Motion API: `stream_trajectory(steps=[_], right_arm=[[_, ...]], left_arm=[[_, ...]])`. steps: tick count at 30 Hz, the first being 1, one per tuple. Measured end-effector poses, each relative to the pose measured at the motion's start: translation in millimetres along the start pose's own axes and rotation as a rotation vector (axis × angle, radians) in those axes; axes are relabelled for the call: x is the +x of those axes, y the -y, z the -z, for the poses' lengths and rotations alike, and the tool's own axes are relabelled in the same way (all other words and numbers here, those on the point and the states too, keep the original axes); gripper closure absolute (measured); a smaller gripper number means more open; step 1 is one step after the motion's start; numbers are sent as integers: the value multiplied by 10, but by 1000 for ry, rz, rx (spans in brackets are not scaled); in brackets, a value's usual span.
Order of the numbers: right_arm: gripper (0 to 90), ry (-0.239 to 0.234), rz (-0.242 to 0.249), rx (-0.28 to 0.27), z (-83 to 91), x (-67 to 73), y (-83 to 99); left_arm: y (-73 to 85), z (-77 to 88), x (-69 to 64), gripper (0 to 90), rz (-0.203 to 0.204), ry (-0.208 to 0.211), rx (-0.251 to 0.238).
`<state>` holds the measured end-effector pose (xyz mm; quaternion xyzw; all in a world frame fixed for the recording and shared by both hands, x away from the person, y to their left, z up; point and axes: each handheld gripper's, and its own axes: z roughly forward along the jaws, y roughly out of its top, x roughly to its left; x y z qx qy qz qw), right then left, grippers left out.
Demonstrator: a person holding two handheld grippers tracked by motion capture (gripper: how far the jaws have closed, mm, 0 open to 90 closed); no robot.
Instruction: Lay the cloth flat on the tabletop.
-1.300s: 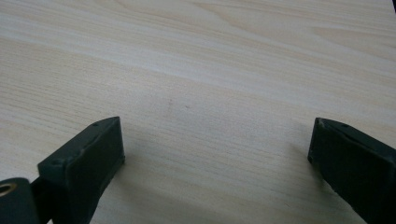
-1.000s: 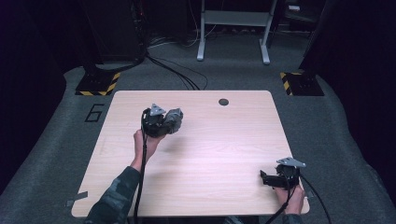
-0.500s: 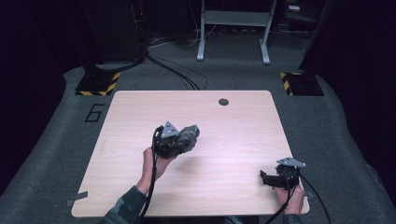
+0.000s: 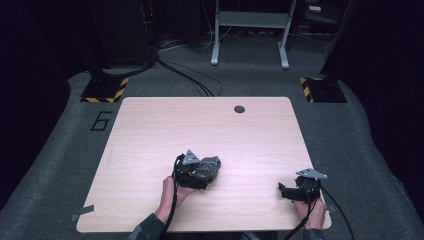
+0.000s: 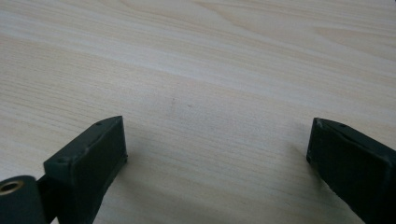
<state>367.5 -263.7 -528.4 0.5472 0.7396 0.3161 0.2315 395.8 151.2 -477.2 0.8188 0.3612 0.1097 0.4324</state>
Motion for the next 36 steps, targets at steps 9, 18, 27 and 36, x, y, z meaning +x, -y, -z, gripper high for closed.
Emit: stream_trajectory(steps=[9, 18, 27, 36], right_arm=[[106, -151, 88, -22, 82, 586, -272], [261, -343, 225, -48, -15, 1464, -707], [702, -423, 245, -16, -334, 1871, -950], [899, -391, 261, -32, -379, 1851, -924]], left_arm=[[110, 333, 142, 178, 30, -2, -30], [266, 266, 214, 219, 75, 31, 25], [308, 72, -38, 455, -13, -26, 24], [346, 12, -2, 850, -61, -30, 29]])
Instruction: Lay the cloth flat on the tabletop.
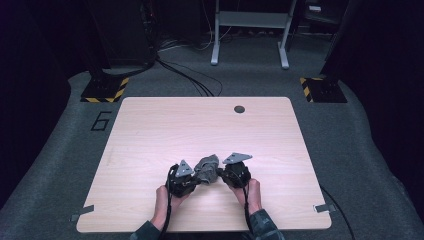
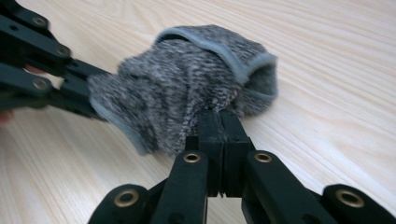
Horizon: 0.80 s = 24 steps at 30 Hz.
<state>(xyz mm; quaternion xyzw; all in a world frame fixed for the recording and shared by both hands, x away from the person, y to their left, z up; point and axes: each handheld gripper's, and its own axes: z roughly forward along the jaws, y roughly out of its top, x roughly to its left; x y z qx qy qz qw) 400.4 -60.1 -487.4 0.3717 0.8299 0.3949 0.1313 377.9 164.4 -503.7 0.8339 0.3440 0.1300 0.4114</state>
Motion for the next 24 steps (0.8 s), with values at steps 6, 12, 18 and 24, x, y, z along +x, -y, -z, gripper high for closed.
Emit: stream_trajectory(steps=[6, 12, 18, 24], right_arm=[[899, 25, 8, -8, 196, -16, 58], [713, 5, -3, 14, 271, -56, 184], [488, -60, -4, -16, 380, -59, -157], [703, -37, 23, 82, 63, 54, -129]], left_arm=[[46, 139, 65, 850, -8, -11, -15], [101, 138, 30, 679, -15, 4, 15], [59, 122, 33, 645, -6, 17, -8], [44, -10, -39, 817, -13, 49, 0]])
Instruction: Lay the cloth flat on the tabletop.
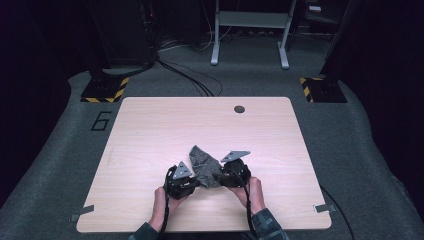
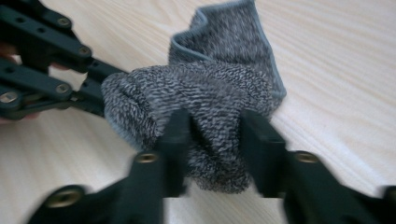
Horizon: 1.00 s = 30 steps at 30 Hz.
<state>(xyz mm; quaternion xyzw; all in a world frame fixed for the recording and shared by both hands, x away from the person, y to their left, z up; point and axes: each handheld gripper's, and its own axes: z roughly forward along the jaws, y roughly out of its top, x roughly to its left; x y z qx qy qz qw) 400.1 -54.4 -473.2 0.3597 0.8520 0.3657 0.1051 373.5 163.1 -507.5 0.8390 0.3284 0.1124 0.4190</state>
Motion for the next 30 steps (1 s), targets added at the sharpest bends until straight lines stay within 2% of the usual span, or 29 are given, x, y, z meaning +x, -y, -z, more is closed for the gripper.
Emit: stream_trajectory(steps=[1, 2, 4, 6, 7, 9, 12, 13, 14, 15, 16, 17, 18, 19, 20, 21, 22, 23, 25, 26, 30], right_arm=[[770, 2, -9, 7, -25, -10, 22], [822, 16, -9, -5, -25, -23, 46], [844, 22, -10, -10, 22, -43, 79], [845, 32, 11, -25, 102, -44, 105], [844, 37, 14, -37, 135, -41, 116], [834, 25, 15, -47, 187, -45, 148], [802, 19, 17, -44, 199, -51, 174], [750, 21, 23, -47, 210, -69, 189], [719, 26, 8, -49, 224, -70, 190], [720, 22, -5, -58, 238, -81, 190], [720, 22, -5, -58, 238, -81, 190], [705, 23, -19, -66, 248, -97, 186], [711, 22, -18, -62, 236, -99, 185], [728, 25, -15, -53, 215, -96, 186], [759, 29, -12, -45, 180, -95, 185], [805, 30, -12, -34, 154, -91, 190], [828, 41, -10, -33, 132, -91, 198], [839, 49, -13, -23, 125, -91, 209], [856, 69, -11, -24, 126, -115, 237], [859, 80, -25, -30, 137, -122, 255], [862, 111, -43, -44, 263, -222, 345]], left_arm=[[0, 0, 0, 830, 0, 0, 0], [21, -8, -8, 834, 0, 19, 2], [38, 26, -2, 811, 14, 30, 2], [39, 52, 11, 655, 26, 39, 8], [44, 111, 44, 595, 66, 48, -3], [26, 168, 103, 482, 87, 15, -15], [-35, 200, 208, 473, 82, -14, -11], [-114, 197, 266, 451, 70, -27, 0], [-114, 197, 266, 450, 70, -27, 0], [-215, 146, 324, 444, 57, -43, 23], [-215, 146, 324, 436, 57, -43, 23], [-268, 102, 368, 441, 46, -42, 34], [-324, 5, 413, 441, 39, -39, 72], [-337, -54, 430, 454, 32, -32, 87], [-337, -54, 430, 488, 32, -32, 87], [-342, -121, 438, 532, 22, -30, 112], [-334, -233, 432, 602, 12, -28, 156], [-325, -276, 424, 645, -3, -35, 176], [-297, -304, 415, 776, -2, -30, 174], [-297, -304, 415, 819, -2, -30, 174], [-241, -241, 430, 859, 21, -27, 154]])
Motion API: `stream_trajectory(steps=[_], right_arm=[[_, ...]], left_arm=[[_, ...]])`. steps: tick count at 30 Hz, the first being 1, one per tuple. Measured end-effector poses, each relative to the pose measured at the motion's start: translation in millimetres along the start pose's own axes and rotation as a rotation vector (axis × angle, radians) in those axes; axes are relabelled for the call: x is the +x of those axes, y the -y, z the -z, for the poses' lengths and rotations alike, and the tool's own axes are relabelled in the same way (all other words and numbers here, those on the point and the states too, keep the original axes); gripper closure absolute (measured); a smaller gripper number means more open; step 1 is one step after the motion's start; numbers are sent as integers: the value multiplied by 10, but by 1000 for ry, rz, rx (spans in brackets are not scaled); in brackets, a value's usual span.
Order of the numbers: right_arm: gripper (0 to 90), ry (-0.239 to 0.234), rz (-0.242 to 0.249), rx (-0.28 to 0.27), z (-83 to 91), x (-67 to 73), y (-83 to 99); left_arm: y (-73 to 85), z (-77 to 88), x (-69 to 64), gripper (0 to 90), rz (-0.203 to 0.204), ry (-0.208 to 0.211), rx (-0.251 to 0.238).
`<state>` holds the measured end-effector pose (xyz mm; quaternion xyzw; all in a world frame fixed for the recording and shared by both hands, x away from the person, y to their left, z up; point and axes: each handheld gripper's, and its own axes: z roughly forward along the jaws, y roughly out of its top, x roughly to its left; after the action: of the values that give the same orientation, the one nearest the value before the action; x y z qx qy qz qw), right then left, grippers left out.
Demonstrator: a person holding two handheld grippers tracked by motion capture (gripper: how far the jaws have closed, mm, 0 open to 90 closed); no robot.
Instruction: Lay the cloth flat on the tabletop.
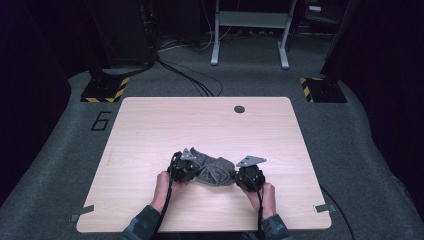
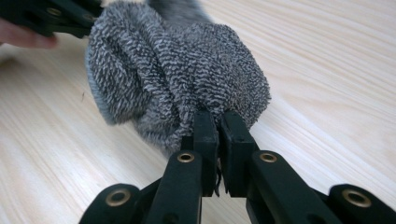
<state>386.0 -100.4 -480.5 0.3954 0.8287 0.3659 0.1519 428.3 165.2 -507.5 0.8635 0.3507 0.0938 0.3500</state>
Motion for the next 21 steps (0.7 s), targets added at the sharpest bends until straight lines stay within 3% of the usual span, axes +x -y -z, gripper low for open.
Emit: stream_trajectory(steps=[1, 7, 8, 10, 13, 14, 15, 16, 18, 19, 20, 21], right_arm=[[860, 3, -8, -3, 27, -29, 22], [851, 38, -61, 14, 102, -144, 240], [851, 38, -61, 14, 102, -144, 240], [764, 48, -95, 48, 113, -222, 366], [615, 47, -113, 2, 287, -265, 337], [615, 47, -113, 2, 287, -265, 337], [545, 36, -88, -59, 421, -228, 205], [545, 36, -88, -59, 421, -228, 205], [503, -10, -11, -97, 488, -40, -128], [503, -10, -11, -97, 488, -40, -128], [503, -26, 84, -84, 392, 155, -413], [512, -33, 106, -74, 331, 220, -500]], left_arm=[[46, 25, -1, 860, 23, 13, -8], [171, 111, -50, 847, 40, 24, -27], [171, 111, -50, 809, 40, 24, -27], [199, 190, -54, 638, 62, 25, -28], [188, 354, -50, 481, 72, 5, -71], [188, 354, -50, 450, 72, 5, -71], [146, 430, -46, 433, 64, -19, -87], [146, 430, -46, 427, 64, -19, -87], [47, 410, -39, 417, 57, -23, -88], [47, 410, -39, 418, 57, -23, -88], [-10, 327, -57, 417, 48, -23, -70], [-24, 276, -74, 418, 52, -12, -62]])
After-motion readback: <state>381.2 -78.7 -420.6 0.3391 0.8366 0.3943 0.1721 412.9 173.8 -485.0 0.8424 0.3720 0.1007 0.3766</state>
